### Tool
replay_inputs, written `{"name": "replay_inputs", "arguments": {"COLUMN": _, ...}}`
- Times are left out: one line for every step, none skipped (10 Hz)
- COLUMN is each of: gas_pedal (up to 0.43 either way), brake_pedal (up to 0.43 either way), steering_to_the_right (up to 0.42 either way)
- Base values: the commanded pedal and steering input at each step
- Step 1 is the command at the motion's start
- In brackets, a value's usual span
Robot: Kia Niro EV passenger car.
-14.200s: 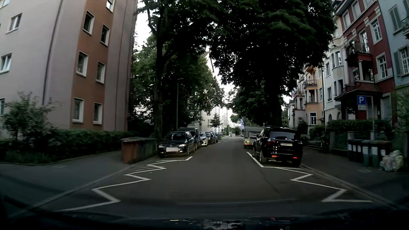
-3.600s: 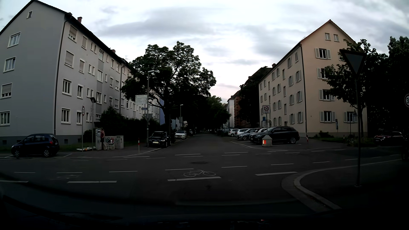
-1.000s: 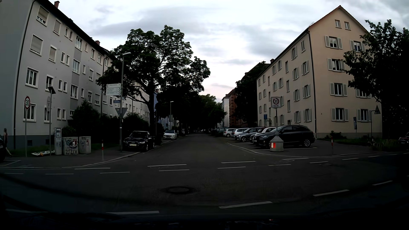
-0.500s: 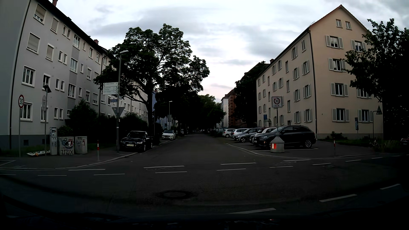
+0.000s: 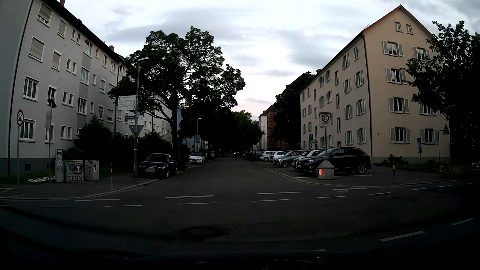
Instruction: Follow the waypoints while adhering to traffic rules and regulations
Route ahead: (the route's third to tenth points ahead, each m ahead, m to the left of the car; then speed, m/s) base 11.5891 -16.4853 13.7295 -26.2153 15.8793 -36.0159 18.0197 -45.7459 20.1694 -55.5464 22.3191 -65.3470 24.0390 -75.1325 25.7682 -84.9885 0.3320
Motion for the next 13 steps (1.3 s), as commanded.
{"name": "replay_inputs", "arguments": {"gas_pedal": 0.0, "brake_pedal": 0.11, "steering_to_the_right": 0.047}}
{"name": "replay_inputs", "arguments": {"gas_pedal": 0.0, "brake_pedal": 0.006, "steering_to_the_right": 0.053}}
{"name": "replay_inputs", "arguments": {"gas_pedal": 0.0, "brake_pedal": 0.0, "steering_to_the_right": 0.063}}
{"name": "replay_inputs", "arguments": {"gas_pedal": 0.0, "brake_pedal": 0.0, "steering_to_the_right": 0.078}}
{"name": "replay_inputs", "arguments": {"gas_pedal": 0.0, "brake_pedal": 0.0, "steering_to_the_right": 0.094}}
{"name": "replay_inputs", "arguments": {"gas_pedal": 0.039, "brake_pedal": 0.0, "steering_to_the_right": 0.114}}
{"name": "replay_inputs", "arguments": {"gas_pedal": 0.189, "brake_pedal": 0.0, "steering_to_the_right": 0.137}}
{"name": "replay_inputs", "arguments": {"gas_pedal": 0.189, "brake_pedal": 0.0, "steering_to_the_right": 0.161}}
{"name": "replay_inputs", "arguments": {"gas_pedal": 0.189, "brake_pedal": 0.0, "steering_to_the_right": 0.191}}
{"name": "replay_inputs", "arguments": {"gas_pedal": 0.189, "brake_pedal": 0.0, "steering_to_the_right": 0.216}}
{"name": "replay_inputs", "arguments": {"gas_pedal": 0.189, "brake_pedal": 0.0, "steering_to_the_right": 0.238}}
{"name": "replay_inputs", "arguments": {"gas_pedal": 0.189, "brake_pedal": 0.0, "steering_to_the_right": 0.263}}
{"name": "replay_inputs", "arguments": {"gas_pedal": 0.189, "brake_pedal": 0.0, "steering_to_the_right": 0.289}}
